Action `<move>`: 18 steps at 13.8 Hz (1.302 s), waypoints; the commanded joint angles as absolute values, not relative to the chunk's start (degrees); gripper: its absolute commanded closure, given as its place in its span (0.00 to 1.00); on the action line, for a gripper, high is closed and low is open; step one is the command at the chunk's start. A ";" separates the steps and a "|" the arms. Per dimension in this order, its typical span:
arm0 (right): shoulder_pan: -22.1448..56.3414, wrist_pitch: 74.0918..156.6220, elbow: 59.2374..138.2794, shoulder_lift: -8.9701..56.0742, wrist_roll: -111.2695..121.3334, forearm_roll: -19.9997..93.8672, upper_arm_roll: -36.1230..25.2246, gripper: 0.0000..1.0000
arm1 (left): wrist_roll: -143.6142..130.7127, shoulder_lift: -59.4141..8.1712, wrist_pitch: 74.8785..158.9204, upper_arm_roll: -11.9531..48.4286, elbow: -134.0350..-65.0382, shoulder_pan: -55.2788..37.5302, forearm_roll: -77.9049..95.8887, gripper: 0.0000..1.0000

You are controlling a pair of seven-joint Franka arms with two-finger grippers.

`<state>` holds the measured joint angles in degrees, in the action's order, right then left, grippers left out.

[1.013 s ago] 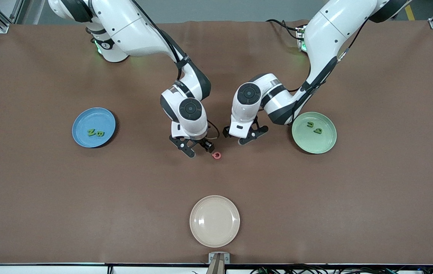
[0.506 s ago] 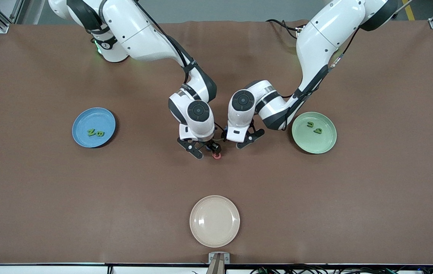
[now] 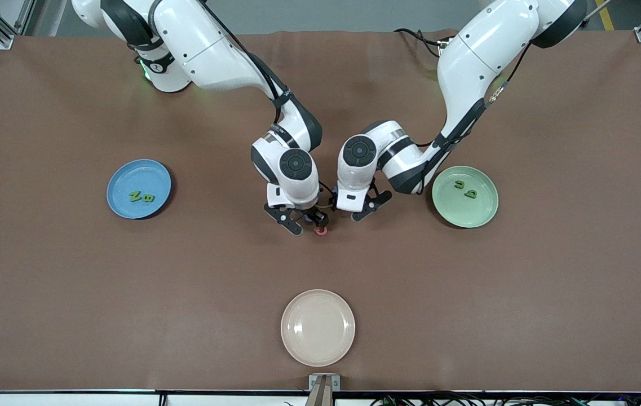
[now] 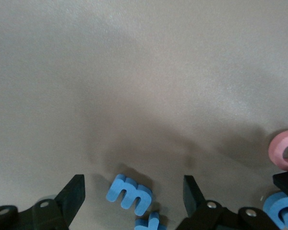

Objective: Sort uppercase to blue plate, lowercase to green plate
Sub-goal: 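Grasp the blue m with the left gripper while the right gripper grasps the c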

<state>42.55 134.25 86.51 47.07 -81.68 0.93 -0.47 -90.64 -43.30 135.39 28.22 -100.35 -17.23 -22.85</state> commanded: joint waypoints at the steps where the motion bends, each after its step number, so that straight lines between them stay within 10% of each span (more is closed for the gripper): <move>1: 43.85 133.86 85.08 48.25 -83.84 1.32 -1.05 0.05 | -92.46 -44.21 136.05 27.86 -99.40 -18.19 -23.29 0.10; 13: 43.86 134.03 85.43 49.13 -83.23 -0.44 -1.14 0.14 | -92.37 -44.30 136.05 28.04 -100.37 -18.02 -23.38 0.75; 18: 43.86 134.03 85.34 49.04 -83.67 -0.44 -1.14 0.57 | -91.15 -41.06 136.05 29.43 -104.14 -14.52 -23.47 0.85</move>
